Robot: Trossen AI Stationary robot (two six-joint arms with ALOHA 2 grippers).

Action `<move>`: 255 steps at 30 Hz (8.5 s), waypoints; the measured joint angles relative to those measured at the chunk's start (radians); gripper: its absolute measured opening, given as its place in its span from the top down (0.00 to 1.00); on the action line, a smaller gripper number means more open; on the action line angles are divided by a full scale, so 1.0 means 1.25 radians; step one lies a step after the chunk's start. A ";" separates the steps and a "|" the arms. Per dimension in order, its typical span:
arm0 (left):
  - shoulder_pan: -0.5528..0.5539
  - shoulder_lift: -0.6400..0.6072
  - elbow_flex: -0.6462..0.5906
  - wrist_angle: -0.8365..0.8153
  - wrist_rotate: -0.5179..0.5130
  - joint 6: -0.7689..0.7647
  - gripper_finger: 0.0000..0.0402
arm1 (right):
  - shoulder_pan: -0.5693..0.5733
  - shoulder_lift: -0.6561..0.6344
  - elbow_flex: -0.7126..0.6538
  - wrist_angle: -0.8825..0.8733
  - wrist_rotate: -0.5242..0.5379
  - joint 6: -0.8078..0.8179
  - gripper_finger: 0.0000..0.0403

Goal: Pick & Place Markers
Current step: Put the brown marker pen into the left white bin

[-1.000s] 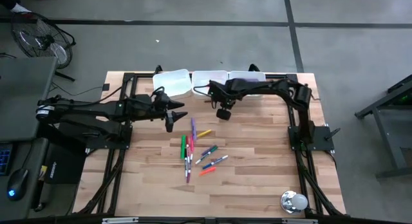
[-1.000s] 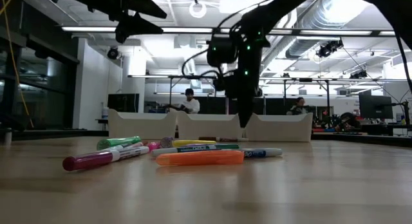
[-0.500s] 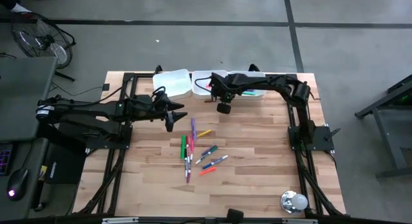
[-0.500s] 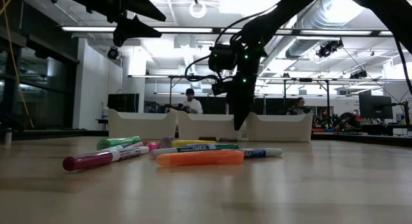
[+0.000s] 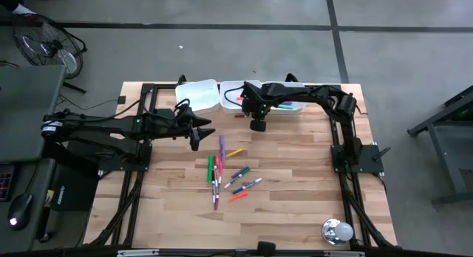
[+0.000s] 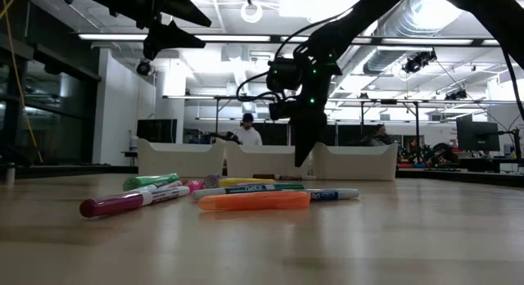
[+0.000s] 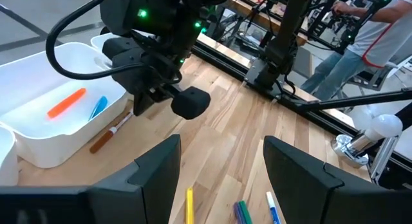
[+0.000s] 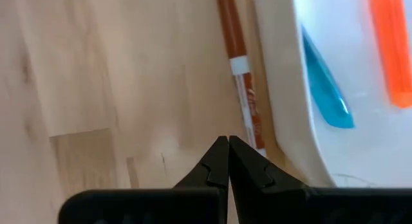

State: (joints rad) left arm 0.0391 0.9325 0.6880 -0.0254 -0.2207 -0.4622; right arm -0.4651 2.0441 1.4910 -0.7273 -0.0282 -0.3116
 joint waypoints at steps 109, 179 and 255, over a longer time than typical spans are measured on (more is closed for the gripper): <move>0.000 -0.055 0.001 -0.131 0.105 0.036 0.45 | 0.287 -0.064 0.001 0.087 0.053 0.470 0.69; 0.000 -0.196 0.000 -0.276 0.091 0.014 0.45 | 0.271 0.257 0.249 -0.140 0.023 0.532 0.96; 0.000 0.233 0.000 0.669 -0.044 0.112 0.45 | 0.332 -0.318 0.241 -0.025 0.116 0.376 0.97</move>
State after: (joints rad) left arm 0.0395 1.2240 0.6884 0.8109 -0.2760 -0.3225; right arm -0.0502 1.6470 1.7920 -0.7585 0.1165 0.1585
